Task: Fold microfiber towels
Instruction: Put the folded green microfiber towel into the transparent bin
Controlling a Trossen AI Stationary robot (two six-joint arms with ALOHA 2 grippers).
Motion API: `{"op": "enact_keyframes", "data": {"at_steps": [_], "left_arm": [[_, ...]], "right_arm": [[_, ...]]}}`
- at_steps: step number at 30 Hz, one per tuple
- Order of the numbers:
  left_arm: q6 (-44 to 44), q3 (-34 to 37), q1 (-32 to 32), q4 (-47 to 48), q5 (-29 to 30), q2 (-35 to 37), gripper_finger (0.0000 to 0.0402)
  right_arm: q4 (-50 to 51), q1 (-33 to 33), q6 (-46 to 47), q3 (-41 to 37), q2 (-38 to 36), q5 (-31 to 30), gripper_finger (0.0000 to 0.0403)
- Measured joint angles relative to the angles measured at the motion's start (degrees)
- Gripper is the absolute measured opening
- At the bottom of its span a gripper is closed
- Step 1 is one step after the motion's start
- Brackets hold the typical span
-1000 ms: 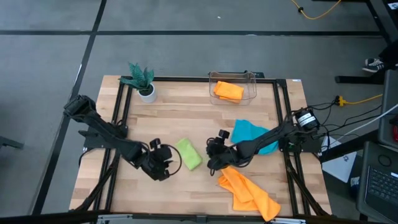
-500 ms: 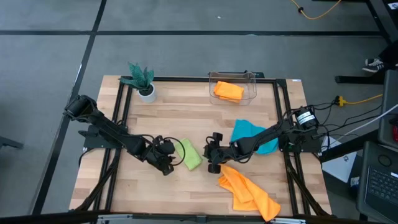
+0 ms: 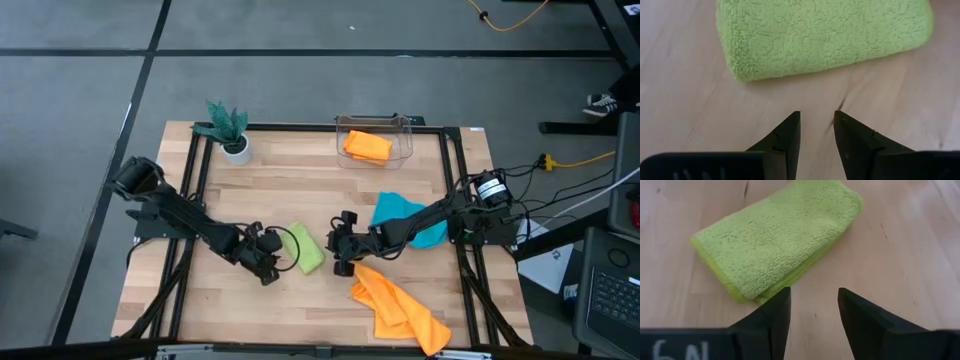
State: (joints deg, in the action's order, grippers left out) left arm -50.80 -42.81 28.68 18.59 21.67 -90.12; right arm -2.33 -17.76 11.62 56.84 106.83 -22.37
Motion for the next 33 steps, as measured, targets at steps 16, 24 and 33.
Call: {"op": "enact_keyframes", "data": {"at_steps": [16,24,33], "left_arm": [[0.4,0.0,-1.0,-0.3,1.9,-0.3,0.011],[-2.7,0.0,-2.8,0.1,0.2,-1.5,0.011],[-2.5,-0.2,-2.1,-0.7,0.2,-4.1,0.011]], "right_arm": [[0.0,0.0,-12.4,0.0,0.0,0.1,0.0167],[-2.2,0.2,-12.9,0.1,2.9,2.6,0.0167],[-3.4,1.1,-8.4,0.1,5.4,1.0,0.0167]]}}
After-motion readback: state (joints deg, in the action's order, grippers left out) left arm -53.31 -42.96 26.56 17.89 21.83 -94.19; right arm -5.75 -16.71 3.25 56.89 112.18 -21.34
